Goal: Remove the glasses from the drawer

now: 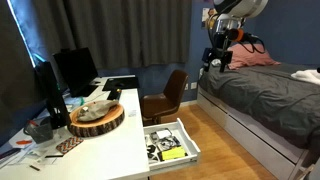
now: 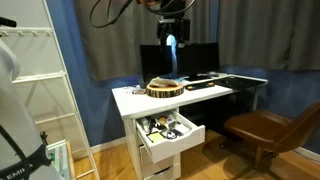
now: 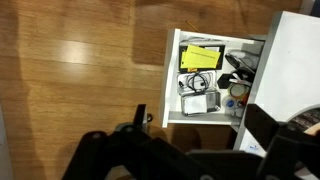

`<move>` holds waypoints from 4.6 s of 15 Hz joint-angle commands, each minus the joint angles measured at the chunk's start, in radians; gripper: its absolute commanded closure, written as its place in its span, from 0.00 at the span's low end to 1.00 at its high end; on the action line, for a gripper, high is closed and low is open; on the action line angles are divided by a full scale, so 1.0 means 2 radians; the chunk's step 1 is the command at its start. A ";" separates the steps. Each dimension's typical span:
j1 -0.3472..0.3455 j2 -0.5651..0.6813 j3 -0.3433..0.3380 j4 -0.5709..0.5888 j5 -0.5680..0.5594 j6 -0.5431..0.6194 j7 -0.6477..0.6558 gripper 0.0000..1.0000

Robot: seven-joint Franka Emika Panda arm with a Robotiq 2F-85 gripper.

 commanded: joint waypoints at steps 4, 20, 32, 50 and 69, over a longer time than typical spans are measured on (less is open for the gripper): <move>-0.009 0.001 0.008 0.001 0.003 -0.002 -0.002 0.00; 0.006 -0.015 0.027 -0.038 -0.001 0.007 -0.016 0.00; 0.115 0.024 0.128 -0.195 0.003 0.279 -0.077 0.00; 0.163 0.185 0.158 -0.176 0.107 0.386 -0.267 0.00; -0.032 0.419 0.302 -0.068 0.039 0.529 -0.365 0.00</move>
